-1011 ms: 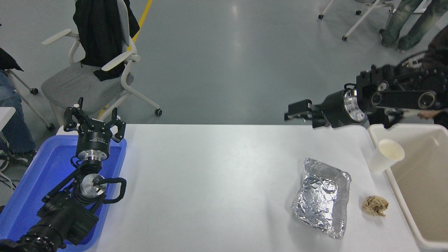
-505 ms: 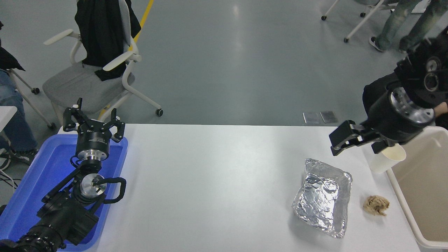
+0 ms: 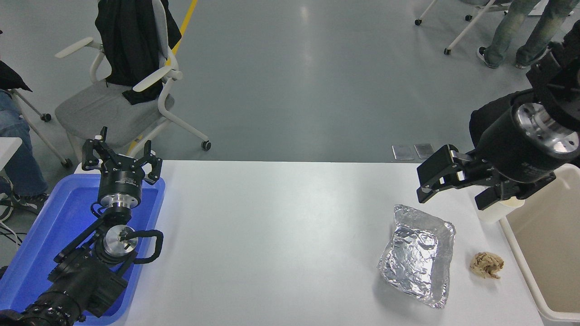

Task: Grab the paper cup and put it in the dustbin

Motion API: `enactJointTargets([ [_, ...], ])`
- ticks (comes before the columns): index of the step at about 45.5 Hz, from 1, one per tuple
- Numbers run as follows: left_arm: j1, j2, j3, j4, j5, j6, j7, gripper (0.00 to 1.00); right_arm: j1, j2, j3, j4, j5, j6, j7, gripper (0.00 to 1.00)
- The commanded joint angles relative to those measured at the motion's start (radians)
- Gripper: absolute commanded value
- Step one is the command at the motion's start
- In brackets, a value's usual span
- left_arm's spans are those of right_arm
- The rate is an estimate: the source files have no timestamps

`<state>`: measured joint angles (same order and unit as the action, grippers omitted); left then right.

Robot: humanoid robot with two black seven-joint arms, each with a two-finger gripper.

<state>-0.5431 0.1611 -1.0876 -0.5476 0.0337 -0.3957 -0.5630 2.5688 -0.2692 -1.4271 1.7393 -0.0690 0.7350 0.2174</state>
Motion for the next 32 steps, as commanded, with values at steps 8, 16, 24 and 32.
enactJointTargets([
  [8, 0.0, 0.0, 0.0, 0.0, -0.001, 0.0, 0.0, 0.99, -0.179, -0.047, -0.006, -0.11, -0.182, -0.249, -0.003, 1.0],
  [16, 0.0, 0.0, 0.0, 0.0, 0.0, 0.0, 0.0, 0.99, -0.355, -0.122, -0.009, -0.266, -0.409, -0.318, -0.001, 1.0],
  [24, 0.0, 0.0, 0.0, 0.0, 0.0, 0.0, 0.0, 0.99, -0.57, -0.237, 0.0, -0.484, -0.629, -0.402, -0.001, 1.0],
  [32, 0.0, 0.0, 0.0, 0.0, 0.0, 0.0, 0.0, 0.99, -0.752, -0.318, 0.037, -0.699, -0.698, -0.431, 0.0, 1.0],
])
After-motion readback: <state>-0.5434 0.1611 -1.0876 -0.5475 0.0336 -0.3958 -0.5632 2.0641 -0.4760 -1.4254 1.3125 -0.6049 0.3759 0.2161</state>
